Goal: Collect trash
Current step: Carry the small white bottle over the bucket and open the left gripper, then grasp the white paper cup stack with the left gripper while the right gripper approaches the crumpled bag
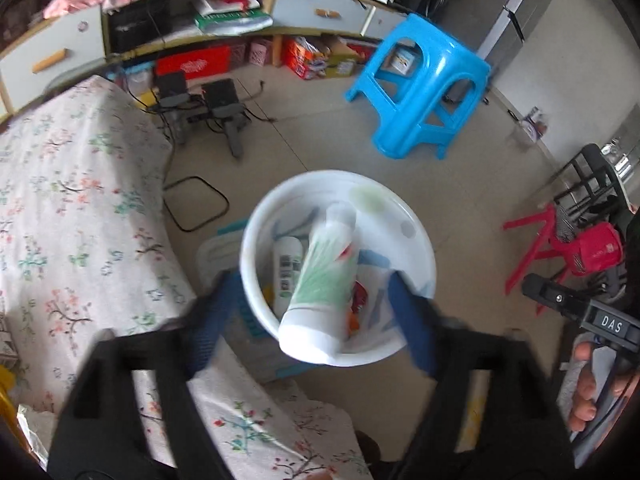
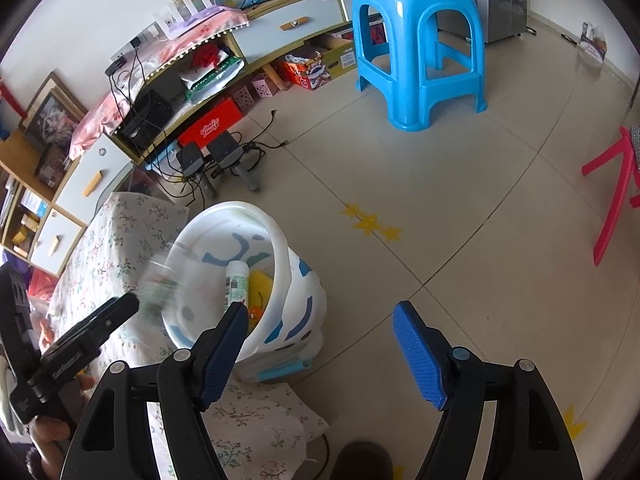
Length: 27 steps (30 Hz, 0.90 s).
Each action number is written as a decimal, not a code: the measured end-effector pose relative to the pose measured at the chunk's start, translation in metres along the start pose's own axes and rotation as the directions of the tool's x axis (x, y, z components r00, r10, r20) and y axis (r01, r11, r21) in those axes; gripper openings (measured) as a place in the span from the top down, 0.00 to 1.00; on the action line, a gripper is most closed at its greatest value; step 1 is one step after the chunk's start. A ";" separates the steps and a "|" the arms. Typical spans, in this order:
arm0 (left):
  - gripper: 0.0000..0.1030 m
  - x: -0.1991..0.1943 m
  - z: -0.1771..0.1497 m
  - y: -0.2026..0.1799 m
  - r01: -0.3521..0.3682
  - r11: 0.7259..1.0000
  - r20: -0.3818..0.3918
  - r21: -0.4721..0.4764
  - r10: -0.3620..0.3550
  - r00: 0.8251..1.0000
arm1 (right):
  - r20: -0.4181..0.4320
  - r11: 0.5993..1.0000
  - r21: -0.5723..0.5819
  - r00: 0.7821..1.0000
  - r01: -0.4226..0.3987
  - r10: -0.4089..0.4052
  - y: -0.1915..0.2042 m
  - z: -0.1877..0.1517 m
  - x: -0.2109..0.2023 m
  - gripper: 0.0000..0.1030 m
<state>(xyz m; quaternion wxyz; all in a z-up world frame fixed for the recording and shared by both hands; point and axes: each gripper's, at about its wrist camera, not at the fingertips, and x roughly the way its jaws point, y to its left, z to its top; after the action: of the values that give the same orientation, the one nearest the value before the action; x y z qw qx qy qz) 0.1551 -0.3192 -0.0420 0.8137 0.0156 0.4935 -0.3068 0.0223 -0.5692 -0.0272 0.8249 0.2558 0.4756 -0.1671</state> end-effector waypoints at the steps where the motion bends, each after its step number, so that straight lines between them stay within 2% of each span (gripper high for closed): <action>1: 0.21 -0.001 0.000 0.001 -0.005 1.000 -0.002 0.001 0.005 1.000 | 0.000 1.000 -0.005 1.000 0.000 0.000 0.001 0.000 0.000 0.26; 14: 0.11 -0.049 -0.020 0.045 -0.119 0.993 0.003 -0.028 0.119 0.993 | 0.001 0.998 -0.065 1.000 -0.003 0.003 0.032 -0.002 0.002 0.26; 20: 0.06 -0.080 -0.036 0.076 -0.162 0.986 0.011 -0.049 0.163 0.987 | -0.004 0.993 -0.117 1.000 -0.012 0.012 0.061 -0.009 0.005 0.25; 22: 0.02 -0.094 -0.044 0.090 -0.181 0.982 0.014 -0.062 0.182 0.983 | -0.007 0.990 -0.144 1.000 -0.014 0.013 0.076 -0.013 0.006 0.25; 27: 0.01 -0.123 -0.065 0.128 -0.223 0.969 0.020 -0.110 0.226 0.974 | -0.019 0.975 -0.222 1.000 -0.016 0.012 0.112 -0.025 0.012 0.24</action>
<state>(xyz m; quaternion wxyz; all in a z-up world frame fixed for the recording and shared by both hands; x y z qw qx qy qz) 0.1293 -0.1345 -0.0111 0.8507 0.0227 0.4911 -0.1860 0.0690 -0.4636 -0.0184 0.8453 0.1669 0.4966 -0.1047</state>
